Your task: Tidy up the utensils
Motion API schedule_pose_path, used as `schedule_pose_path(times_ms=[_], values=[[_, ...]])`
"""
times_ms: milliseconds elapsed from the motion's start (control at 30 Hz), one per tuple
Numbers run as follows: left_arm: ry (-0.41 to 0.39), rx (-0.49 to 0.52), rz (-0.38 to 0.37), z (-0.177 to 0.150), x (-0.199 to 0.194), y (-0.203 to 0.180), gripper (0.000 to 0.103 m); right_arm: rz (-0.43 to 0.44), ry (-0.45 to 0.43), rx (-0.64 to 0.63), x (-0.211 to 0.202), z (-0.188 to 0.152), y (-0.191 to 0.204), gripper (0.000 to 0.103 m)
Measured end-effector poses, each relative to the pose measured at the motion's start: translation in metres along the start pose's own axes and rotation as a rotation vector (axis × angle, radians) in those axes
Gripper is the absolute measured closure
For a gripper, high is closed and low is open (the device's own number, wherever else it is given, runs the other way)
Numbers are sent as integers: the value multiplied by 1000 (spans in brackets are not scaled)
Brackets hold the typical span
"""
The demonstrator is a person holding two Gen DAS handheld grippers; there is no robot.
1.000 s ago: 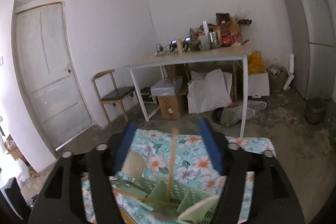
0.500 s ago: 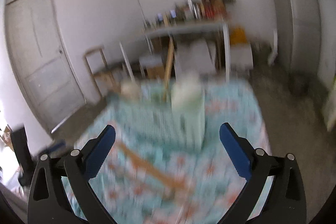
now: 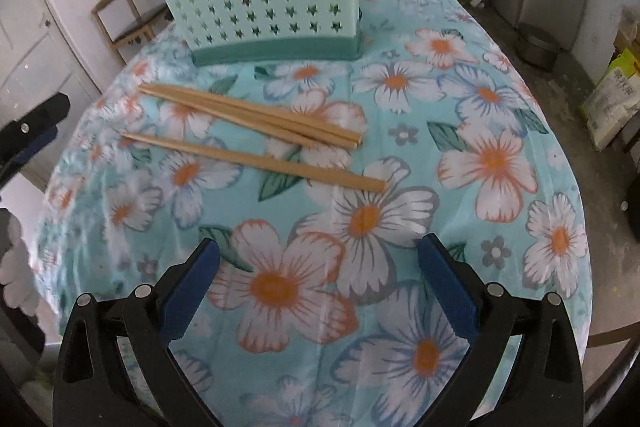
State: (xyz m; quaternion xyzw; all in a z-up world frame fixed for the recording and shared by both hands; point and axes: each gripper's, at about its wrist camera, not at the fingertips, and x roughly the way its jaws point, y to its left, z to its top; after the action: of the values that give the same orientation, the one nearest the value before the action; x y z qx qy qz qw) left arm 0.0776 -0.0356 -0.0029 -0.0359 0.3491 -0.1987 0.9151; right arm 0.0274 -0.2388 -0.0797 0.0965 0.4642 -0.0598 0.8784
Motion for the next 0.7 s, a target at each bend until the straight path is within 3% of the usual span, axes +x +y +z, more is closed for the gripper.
schedule_pose_path(times_ms=[100, 700], values=[[20, -3, 7, -2, 2, 0, 8, -49, -11, -53, 3, -4, 9, 6], [75, -31, 34, -7, 11, 5, 8, -51, -19, -45, 0, -3, 8, 6]])
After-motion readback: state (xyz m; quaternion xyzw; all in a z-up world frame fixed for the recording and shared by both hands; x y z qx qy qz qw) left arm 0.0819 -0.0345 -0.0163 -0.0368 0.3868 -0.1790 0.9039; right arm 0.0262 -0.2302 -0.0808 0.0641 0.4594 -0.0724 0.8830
